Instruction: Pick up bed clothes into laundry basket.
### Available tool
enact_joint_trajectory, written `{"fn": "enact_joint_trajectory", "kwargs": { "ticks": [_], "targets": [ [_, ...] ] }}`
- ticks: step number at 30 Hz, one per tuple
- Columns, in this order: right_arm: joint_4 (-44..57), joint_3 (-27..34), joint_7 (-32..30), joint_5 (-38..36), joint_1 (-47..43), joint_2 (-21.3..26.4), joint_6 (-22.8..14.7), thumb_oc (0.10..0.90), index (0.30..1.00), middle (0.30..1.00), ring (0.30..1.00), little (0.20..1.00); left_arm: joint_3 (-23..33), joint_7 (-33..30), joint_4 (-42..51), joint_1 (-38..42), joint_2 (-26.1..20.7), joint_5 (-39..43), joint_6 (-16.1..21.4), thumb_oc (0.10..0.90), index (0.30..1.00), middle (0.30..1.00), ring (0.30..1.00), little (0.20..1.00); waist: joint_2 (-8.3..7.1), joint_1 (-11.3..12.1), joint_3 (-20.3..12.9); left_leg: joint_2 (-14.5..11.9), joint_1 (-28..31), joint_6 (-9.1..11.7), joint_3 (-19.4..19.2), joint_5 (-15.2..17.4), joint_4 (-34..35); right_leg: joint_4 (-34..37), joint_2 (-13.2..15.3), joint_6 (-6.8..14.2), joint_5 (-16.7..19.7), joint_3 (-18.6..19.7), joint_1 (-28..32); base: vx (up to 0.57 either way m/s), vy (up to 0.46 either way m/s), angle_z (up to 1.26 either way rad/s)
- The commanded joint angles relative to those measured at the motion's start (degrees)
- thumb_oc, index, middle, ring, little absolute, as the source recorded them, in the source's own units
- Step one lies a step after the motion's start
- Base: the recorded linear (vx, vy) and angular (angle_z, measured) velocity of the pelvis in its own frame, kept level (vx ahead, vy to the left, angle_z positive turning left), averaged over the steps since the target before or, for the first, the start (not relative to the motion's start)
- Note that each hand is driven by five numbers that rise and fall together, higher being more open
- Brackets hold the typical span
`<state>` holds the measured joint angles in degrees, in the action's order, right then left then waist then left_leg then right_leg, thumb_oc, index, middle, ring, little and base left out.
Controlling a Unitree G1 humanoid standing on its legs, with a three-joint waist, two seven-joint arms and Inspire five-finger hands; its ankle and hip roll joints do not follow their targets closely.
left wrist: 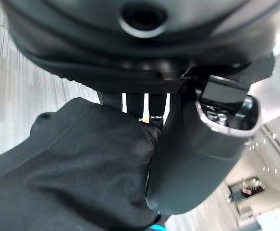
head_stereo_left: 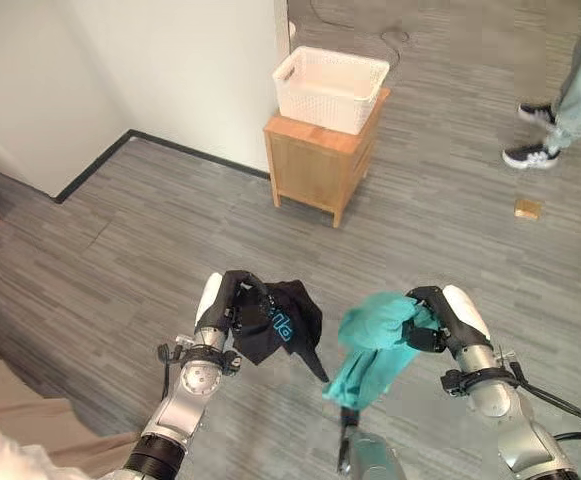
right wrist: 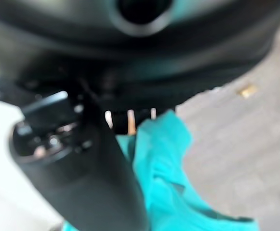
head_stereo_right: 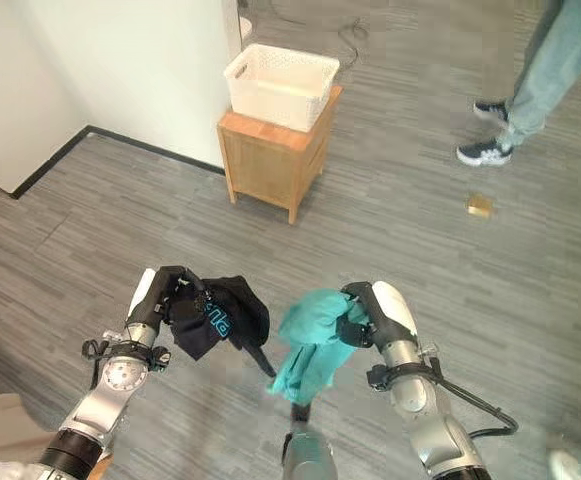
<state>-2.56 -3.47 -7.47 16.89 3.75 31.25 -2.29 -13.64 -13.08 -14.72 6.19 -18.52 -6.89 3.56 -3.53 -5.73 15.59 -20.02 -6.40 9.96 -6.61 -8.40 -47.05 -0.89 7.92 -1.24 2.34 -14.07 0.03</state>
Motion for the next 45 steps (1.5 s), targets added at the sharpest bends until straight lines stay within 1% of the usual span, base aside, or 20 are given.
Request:
{"fn": "enact_joint_trajectory", "kwargs": {
  "ticks": [1,3,4,8,12,15,17,18,20,23,24,27,31,33,36,39,41,42,43,45],
  "targets": [
    [8.80,1.18,-2.87,-2.66,-4.79,2.73,-5.49,0.400,0.300,0.300,0.300,0.300,1.76,-2.77,9.44,4.26,-3.13,1.14,6.82,0.400,0.300,0.300,0.300,0.300,-1.07,2.54,-4.31,3.51,1.87,-2.12,-7.17,5.76,10.55,5.89,-0.38,6.10,-1.53,0.60,5.53,0.42,0.032,-0.34],
    [8.96,0.96,-2.62,-2.45,-4.85,2.83,-5.89,0.400,0.300,0.300,0.300,0.300,1.56,-2.54,9.70,4.00,-2.75,0.85,6.90,0.400,0.300,0.300,0.300,0.300,-0.71,3.82,-4.64,6.05,0.04,-3.65,-9.23,7.18,21.99,5.89,-0.96,7.16,-3.01,1.90,7.05,0.57,0.100,-0.51],
    [8.51,0.71,-2.75,-1.83,-4.85,2.85,-6.08,0.400,0.300,0.300,0.300,0.300,1.11,-2.35,9.56,4.12,-2.34,0.36,7.20,0.400,0.300,0.300,0.300,0.300,0.73,5.03,-5.35,8.49,-2.16,-4.17,-12.35,3.74,36.92,5.89,-2.86,8.14,-5.11,2.65,9.57,0.54,0.117,-0.46],
    [7.39,0.60,-3.50,-1.36,-5.85,3.28,-5.76,0.400,0.300,0.300,0.300,0.300,-0.22,-2.60,9.09,4.89,-1.91,0.11,7.01,0.400,0.300,0.300,0.300,0.300,1.00,6.51,-5.95,10.11,-3.77,-4.58,-16.38,-0.99,46.77,5.89,-4.99,7.73,-8.61,3.43,13.67,0.35,0.025,-0.40],
    [7.12,0.28,-3.31,-0.41,-5.97,2.60,-5.48,0.400,0.300,0.300,0.300,0.300,-0.66,-1.98,9.38,4.56,-1.65,0.68,6.15,0.400,0.300,0.300,0.300,0.300,1.43,7.45,-7.70,12.33,-0.23,-7.01,-16.29,-0.95,50.88,1.66,-6.54,7.50,-10.37,4.35,15.86,0.50,0.020,-0.30],
    [6.19,-1.25,-3.14,0.83,-7.20,0.65,-5.05,0.400,0.300,0.300,0.300,0.300,-2.05,-2.64,9.81,5.72,-2.71,1.37,5.51,0.400,0.300,0.300,0.300,0.300,0.87,6.59,-6.49,12.70,6.98,-9.52,-18.35,2.33,51.15,-21.18,-5.49,16.22,-3.93,2.87,6.65,0.33,-0.001,-0.51],
    [6.30,-1.76,-3.03,0.93,-8.06,0.31,-5.13,0.400,0.300,0.300,0.300,0.300,-2.19,-3.10,9.53,6.31,-3.07,1.25,5.30,0.400,0.300,0.300,0.300,0.300,1.65,6.12,-5.92,11.35,8.52,-9.57,-18.83,2.61,51.40,-27.42,-5.54,16.24,-1.65,2.69,2.18,0.21,-0.017,-0.09],
    [6.44,-2.04,-2.88,1.03,-9.03,-0.07,-5.06,0.400,0.300,0.300,0.300,0.300,-2.34,-3.29,9.48,7.21,-3.46,1.34,5.19,0.400,0.300,0.300,0.300,0.300,2.81,5.80,-5.43,10.99,10.55,-9.78,-19.19,3.37,51.81,-31.32,-2.36,16.24,-0.36,-0.18,-2.49,0.34,0.017,0.02],
    [6.92,-1.97,-3.01,0.82,-9.43,-0.11,-5.02,0.400,0.300,0.300,0.300,0.300,-2.02,-3.34,9.99,7.85,-3.88,1.25,5.32,0.400,0.300,0.300,0.300,0.300,2.80,5.56,-5.36,11.94,11.85,-9.43,-18.93,5.06,52.05,-26.14,1.44,15.01,-1.77,-1.79,-5.13,0.31,-0.004,-0.07],
    [7.81,-1.51,-3.18,0.45,-9.03,0.32,-5.34,0.400,0.300,0.300,0.300,0.300,-2.21,-2.91,10.14,7.76,-3.93,0.92,6.04,0.400,0.300,0.300,0.300,0.300,2.45,4.24,-5.74,12.65,12.25,-8.26,-17.07,6.16,52.05,-16.01,2.48,12.81,-3.40,-1.65,-4.91,0.32,-0.193,0.28],
    [9.04,-0.69,-3.81,0.38,-7.76,0.52,-5.81,0.400,0.300,0.300,0.300,0.300,-2.82,-3.04,9.04,8.19,-3.64,0.24,6.42,0.400,0.300,0.300,0.300,0.300,1.82,2.32,-6.16,12.67,13.38,-6.97,-13.74,8.69,52.05,-4.52,2.61,13.27,-1.94,4.23,-5.36,0.30,-0.261,0.59],
    [11.90,0.22,-3.62,0.89,-6.18,0.39,-5.88,0.400,0.300,0.300,0.300,0.300,-2.97,-2.56,7.95,8.91,-3.56,-0.04,6.69,0.400,0.300,0.300,0.300,0.300,1.77,0.94,-6.78,11.79,13.98,-5.94,-12.64,9.25,52.05,-0.55,3.64,14.29,0.35,7.58,-6.25,0.23,-0.194,0.94],
    [18.41,0.98,-2.97,2.88,-6.90,1.27,-7.41,0.400,0.300,0.300,0.300,0.300,-2.40,-1.68,6.46,9.18,-3.92,-0.96,7.49,0.400,0.300,0.300,0.300,0.300,0.71,1.24,-8.83,10.58,17.10,-4.45,-10.57,11.00,51.41,3.57,4.88,14.49,2.55,6.38,-2.78,0.23,-0.228,0.79],
    [21.10,1.36,-3.00,1.95,-8.54,2.07,-9.04,0.400,0.300,0.300,0.300,0.300,-2.82,-1.17,6.55,9.15,-3.42,-0.63,7.90,0.400,0.300,0.300,0.300,0.300,0.56,1.78,-8.52,8.86,14.39,-2.65,-9.50,10.98,42.22,5.14,4.50,13.16,1.83,4.74,0.72,0.13,-0.260,0.35],
    [24.90,1.08,-3.84,1.15,-13.28,4.46,-10.13,0.400,0.300,0.300,0.300,0.300,-3.75,-1.35,7.43,9.73,-2.81,0.55,8.14,0.400,0.300,0.300,0.300,0.300,-0.60,2.62,-6.02,4.55,4.86,-1.01,-8.95,5.82,24.01,5.86,3.47,9.63,-0.35,1.90,5.31,0.01,-0.212,0.32],
    [24.85,1.02,-3.86,1.14,-13.40,4.49,-10.13,0.400,0.300,0.300,0.300,0.300,-3.68,-1.33,7.44,9.77,-2.80,0.56,8.12,0.400,0.300,0.300,0.300,0.300,-0.42,2.41,-5.96,4.32,4.52,-0.97,-8.65,6.04,23.54,5.86,3.27,9.58,-0.36,1.71,5.34,0.00,-0.025,0.21],
    [24.85,1.02,-3.86,1.14,-13.40,4.49,-10.13,0.400,0.300,0.300,0.300,0.300,-3.68,-1.33,7.44,9.77,-2.80,0.56,8.12,0.400,0.300,0.300,0.300,0.300,-0.41,2.40,-5.97,4.31,4.50,-0.97,-8.63,6.04,23.52,5.86,3.27,9.58,-0.36,1.70,5.33,0.15,0.044,-0.04],
    [25.11,1.84,-5.29,-1.09,-23.01,9.77,-9.86,0.400,0.300,0.300,0.300,0.300,-4.13,-2.03,7.56,9.52,-2.31,0.96,8.01,0.400,0.300,0.300,0.300,0.300,-0.30,3.66,-7.07,6.22,4.29,-1.80,-11.09,5.88,37.65,5.89,2.24,10.69,-2.18,1.67,7.13,0.44,0.172,-0.05],
    [24.00,2.24,-6.07,-1.12,-25.57,12.11,-9.47,0.400,0.300,0.300,0.300,0.300,-4.54,-2.01,7.52,9.11,-2.38,1.01,8.18,0.400,0.300,0.300,0.300,0.300,0.41,4.57,-7.91,6.48,4.65,-1.63,-9.62,3.08,45.66,5.89,1.70,11.24,-2.98,2.01,7.75,0.60,0.211,-0.02],
    [21.64,3.07,-6.88,-0.94,-27.95,14.70,-8.56,0.400,0.300,0.300,0.300,0.300,-4.77,-1.19,7.43,8.43,-2.31,1.62,8.07,0.400,0.300,0.300,0.300,0.300,1.27,4.12,-9.57,6.02,7.66,-1.44,-10.83,1.97,51.38,5.66,1.03,11.36,-3.76,1.36,8.15,0.22,0.079,-0.02]
  ]
}}
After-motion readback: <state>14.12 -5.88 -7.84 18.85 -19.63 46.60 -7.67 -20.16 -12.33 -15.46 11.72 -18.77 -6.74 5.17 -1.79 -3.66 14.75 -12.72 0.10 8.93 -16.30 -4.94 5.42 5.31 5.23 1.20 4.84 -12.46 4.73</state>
